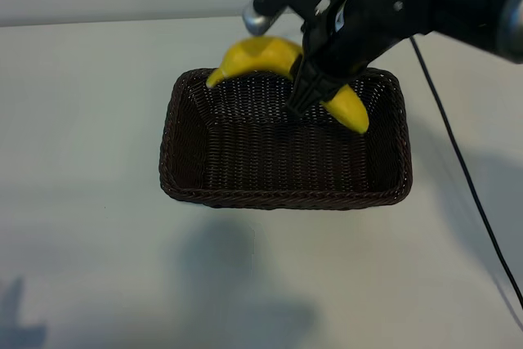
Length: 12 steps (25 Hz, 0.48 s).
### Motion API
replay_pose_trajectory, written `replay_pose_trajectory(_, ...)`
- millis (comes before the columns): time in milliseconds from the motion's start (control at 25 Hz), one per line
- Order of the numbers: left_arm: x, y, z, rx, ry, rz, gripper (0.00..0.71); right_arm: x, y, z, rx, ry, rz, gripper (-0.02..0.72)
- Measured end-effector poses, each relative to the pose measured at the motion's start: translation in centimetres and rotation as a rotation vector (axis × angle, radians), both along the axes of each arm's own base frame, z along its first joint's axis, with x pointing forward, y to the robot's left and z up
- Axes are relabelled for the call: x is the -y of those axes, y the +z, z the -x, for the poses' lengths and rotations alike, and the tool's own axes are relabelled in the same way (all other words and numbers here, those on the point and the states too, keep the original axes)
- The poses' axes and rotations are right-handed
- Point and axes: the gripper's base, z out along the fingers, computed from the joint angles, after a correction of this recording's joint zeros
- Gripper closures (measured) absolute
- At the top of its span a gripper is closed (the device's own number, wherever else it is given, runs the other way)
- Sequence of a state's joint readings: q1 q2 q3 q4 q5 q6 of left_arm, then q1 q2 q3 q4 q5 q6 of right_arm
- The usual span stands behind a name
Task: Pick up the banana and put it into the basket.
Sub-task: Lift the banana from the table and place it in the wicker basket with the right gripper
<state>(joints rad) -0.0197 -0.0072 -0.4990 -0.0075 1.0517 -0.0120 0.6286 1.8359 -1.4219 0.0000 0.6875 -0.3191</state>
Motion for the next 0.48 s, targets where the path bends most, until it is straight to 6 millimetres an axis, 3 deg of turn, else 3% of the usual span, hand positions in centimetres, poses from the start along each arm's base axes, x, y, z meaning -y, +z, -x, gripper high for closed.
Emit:
replay_pose_trajectory(280,0.0,0.0,0.0,0.000,0.001,0.002,0.131,-0.7,-5.0,-1.0,-0.096,0.001,0.070,0.284)
replay_pose_trajectory(480,0.0,0.0,0.0,0.000,0.001,0.002,0.131,-1.0,-6.2,-1.3,-0.104,0.001,0.077,0.284)
